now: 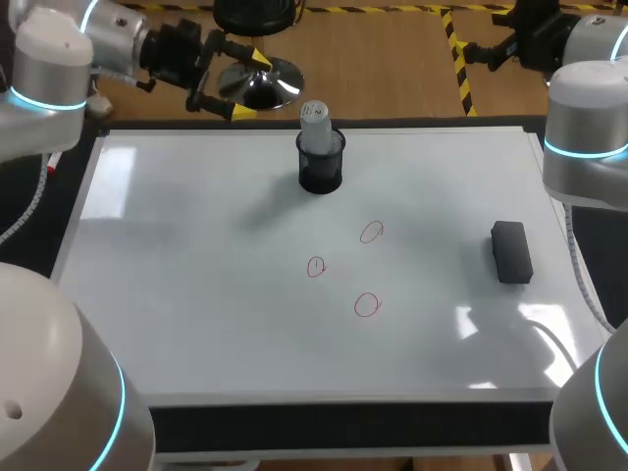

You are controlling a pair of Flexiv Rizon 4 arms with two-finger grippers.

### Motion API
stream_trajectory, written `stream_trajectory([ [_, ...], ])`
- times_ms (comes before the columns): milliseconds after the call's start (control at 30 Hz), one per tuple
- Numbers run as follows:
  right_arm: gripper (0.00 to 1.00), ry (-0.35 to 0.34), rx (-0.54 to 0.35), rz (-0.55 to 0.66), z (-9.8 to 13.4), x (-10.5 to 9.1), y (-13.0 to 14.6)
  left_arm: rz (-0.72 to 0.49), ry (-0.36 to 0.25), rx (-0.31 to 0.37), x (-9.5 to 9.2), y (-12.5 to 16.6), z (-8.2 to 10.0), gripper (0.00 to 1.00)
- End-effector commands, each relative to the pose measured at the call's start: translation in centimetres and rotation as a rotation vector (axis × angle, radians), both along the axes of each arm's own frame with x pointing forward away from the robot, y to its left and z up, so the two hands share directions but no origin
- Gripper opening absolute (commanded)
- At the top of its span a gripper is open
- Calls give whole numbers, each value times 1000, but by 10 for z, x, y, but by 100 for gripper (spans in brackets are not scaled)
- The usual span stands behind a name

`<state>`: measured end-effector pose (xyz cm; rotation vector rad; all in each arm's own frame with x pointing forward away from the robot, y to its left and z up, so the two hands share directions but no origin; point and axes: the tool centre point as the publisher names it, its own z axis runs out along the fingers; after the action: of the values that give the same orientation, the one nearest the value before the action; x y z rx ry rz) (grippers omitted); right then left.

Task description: Pick up the inspection probe, press it on each red-marked spot on the whiteboard one by one, put down the probe, pick up the eraser, and wipe off all the red marks.

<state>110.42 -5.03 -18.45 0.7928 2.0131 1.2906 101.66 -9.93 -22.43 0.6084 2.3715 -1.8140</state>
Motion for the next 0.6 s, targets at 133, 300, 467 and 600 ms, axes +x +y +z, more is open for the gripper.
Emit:
stream_trajectory([
  [133,100,0,0,0,0,0,0,-10,6,-17,5,-11,-11,100],
  [300,100,0,0,0,0,0,0,-27,4,-28,6,-14,-15,100],
  [467,100,0,0,0,0,0,0,-33,-7,-41,6,-17,-20,100],
  [600,100,0,0,0,0,0,0,-33,-3,-51,4,-21,-28,100],
])
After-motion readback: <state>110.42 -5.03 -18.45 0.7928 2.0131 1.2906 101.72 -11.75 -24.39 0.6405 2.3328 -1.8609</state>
